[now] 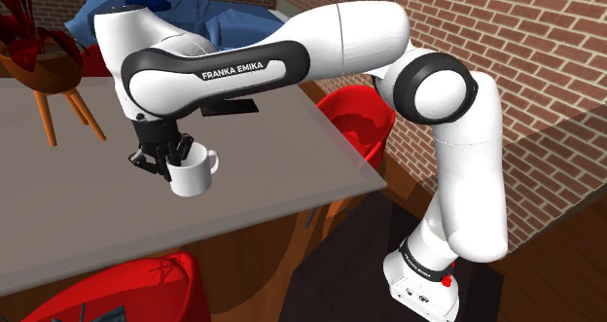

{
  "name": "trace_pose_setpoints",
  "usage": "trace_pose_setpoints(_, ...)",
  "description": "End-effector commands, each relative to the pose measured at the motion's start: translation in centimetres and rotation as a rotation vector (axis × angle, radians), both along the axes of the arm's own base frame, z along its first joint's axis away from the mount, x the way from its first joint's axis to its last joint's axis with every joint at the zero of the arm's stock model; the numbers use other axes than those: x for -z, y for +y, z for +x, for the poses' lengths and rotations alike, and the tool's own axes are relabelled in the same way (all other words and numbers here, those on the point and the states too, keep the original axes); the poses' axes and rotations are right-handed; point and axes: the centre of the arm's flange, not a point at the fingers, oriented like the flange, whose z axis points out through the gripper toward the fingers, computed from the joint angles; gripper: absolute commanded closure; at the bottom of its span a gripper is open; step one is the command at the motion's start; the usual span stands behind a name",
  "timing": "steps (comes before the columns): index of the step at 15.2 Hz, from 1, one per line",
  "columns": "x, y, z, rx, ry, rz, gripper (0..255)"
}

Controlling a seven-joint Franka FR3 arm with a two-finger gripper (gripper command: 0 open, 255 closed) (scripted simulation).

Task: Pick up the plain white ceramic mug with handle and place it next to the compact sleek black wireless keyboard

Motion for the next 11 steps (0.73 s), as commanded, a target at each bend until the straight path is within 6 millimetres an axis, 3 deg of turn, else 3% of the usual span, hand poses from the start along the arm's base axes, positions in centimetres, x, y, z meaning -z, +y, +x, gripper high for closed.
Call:
trace_pose_setpoints(1,-1.1,-0.1,0.0,0.000,0.000,0.000,255)
trace_pose_setpoints(11,-6.3,-0.1,0.0,0.000,0.000,0.000,255)
